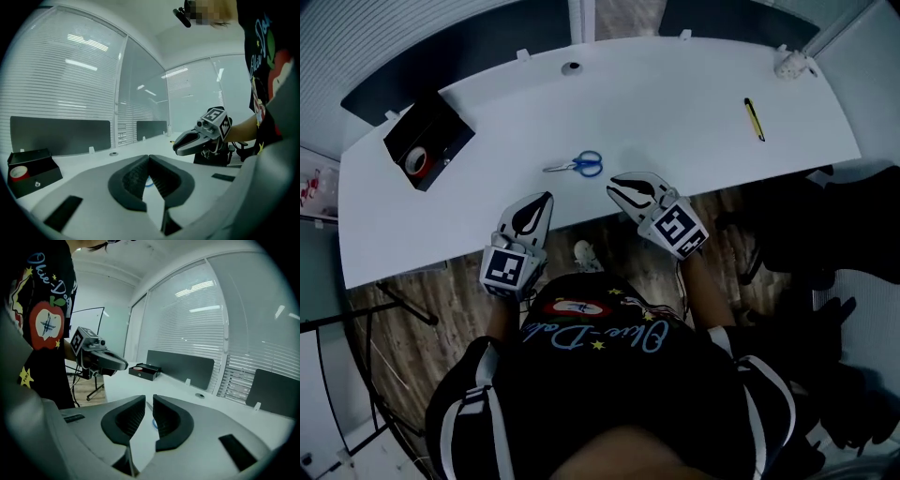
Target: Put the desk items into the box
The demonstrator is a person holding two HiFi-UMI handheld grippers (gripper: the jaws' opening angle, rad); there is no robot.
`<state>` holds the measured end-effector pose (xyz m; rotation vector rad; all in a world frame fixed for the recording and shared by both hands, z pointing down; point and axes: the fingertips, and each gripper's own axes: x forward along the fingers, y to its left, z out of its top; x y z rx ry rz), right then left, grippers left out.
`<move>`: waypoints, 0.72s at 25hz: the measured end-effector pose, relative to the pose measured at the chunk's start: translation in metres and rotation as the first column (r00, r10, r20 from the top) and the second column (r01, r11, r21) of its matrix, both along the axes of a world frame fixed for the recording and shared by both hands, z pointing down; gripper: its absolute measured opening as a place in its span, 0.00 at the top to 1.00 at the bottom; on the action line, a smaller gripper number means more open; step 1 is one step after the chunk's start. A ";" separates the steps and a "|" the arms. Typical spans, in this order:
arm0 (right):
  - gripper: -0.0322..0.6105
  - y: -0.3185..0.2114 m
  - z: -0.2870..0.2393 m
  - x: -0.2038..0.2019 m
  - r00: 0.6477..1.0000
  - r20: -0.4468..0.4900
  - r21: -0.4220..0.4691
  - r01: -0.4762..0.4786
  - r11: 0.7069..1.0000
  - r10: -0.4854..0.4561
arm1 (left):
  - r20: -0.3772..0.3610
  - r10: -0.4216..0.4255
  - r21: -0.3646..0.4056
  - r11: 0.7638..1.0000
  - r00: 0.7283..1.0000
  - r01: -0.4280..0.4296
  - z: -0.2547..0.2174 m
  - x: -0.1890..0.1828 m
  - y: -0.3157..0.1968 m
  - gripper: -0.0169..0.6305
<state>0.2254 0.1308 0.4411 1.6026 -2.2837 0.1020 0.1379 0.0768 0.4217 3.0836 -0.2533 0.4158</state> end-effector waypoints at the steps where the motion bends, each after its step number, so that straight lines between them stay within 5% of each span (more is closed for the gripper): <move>1: 0.84 -0.005 0.003 0.002 1.000 -0.006 -0.010 0.006 1.000 -0.006 | -0.001 -0.006 -0.003 1.000 1.000 0.006 0.001 0.001 -0.004 0.98; 18: 0.84 -0.064 0.044 0.017 0.981 -0.131 -0.148 0.127 0.981 -0.146 | -0.041 -0.096 -0.053 0.994 0.995 0.094 0.020 0.012 -0.054 0.98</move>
